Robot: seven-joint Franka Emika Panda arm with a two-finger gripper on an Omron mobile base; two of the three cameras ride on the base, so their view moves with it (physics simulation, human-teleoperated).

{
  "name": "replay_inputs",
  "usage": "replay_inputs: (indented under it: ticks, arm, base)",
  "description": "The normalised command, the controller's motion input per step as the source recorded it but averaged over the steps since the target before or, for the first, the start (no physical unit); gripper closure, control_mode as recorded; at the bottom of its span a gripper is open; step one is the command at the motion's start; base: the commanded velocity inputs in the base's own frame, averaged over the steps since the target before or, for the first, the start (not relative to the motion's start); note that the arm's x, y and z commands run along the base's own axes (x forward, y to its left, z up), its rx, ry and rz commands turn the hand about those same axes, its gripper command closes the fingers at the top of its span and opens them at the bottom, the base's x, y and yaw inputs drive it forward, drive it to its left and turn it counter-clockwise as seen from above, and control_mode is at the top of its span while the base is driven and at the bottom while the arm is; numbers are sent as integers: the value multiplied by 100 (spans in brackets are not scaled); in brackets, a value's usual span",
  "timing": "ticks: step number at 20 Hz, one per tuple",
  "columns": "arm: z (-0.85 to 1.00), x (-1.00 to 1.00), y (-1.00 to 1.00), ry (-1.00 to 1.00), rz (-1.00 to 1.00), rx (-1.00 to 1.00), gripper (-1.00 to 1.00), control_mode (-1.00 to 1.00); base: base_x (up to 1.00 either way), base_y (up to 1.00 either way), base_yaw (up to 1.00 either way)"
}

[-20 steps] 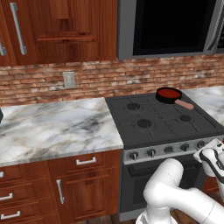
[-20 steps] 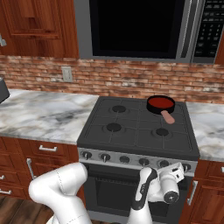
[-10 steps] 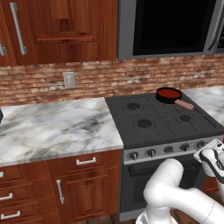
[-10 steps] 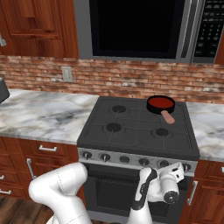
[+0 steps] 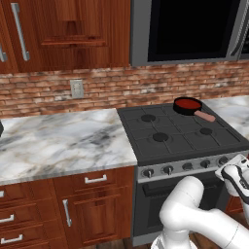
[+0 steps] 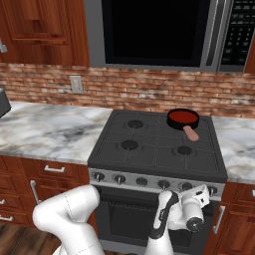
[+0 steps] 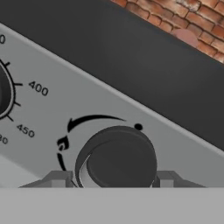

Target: Wait until the marinara sauce is simmered to a deep red color and then turn off the stove.

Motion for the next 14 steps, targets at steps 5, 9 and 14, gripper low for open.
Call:
replay_inputs:
  ticks: [5,9,14]
  arm:
    - [0,0,0,0,0,0,100,-100]
    - [0,0,0,0,-1,2,100,-100]
    - [0,-1,0,1,-4,6,100,-100]
  base:
    - [0,0,0]
    - [0,0,0]
    - [0,0,0]
